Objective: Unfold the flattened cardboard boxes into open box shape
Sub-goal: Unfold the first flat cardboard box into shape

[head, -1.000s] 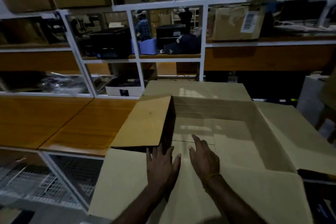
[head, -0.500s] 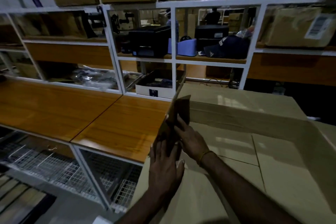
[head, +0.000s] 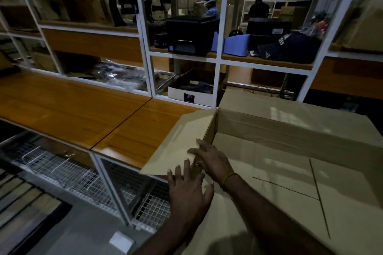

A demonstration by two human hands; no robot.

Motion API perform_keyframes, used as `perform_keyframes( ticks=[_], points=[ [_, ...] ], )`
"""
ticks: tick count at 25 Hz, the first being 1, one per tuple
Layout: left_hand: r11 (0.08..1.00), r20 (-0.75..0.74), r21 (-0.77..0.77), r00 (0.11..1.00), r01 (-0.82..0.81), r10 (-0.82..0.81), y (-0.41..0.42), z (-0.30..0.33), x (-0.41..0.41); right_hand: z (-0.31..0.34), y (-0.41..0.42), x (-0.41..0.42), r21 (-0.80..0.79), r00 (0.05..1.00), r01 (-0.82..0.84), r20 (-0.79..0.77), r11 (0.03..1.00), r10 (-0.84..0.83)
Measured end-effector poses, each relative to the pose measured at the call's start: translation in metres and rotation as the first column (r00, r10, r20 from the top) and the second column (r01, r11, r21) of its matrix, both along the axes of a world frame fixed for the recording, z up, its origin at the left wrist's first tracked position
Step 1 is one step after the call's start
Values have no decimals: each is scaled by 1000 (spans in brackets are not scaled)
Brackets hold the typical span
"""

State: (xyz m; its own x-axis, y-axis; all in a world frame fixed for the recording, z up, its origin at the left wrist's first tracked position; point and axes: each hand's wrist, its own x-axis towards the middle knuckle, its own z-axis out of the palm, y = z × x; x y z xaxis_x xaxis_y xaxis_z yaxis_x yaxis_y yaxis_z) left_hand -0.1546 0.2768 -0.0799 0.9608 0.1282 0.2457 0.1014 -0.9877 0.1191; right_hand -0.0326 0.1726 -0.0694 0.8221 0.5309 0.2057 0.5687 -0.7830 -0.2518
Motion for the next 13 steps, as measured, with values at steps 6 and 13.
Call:
perform_keyframes(
  ticks=[6,13],
  points=[
    [998,32,-68,999,10,-8,-2,-5,3,3,0,5,-13,995,-8,99,1000,9],
    [872,139,-478,989,103,-40,21,6,15,-6,7,-18,384,958,200,-269,901,-98]
  ],
)
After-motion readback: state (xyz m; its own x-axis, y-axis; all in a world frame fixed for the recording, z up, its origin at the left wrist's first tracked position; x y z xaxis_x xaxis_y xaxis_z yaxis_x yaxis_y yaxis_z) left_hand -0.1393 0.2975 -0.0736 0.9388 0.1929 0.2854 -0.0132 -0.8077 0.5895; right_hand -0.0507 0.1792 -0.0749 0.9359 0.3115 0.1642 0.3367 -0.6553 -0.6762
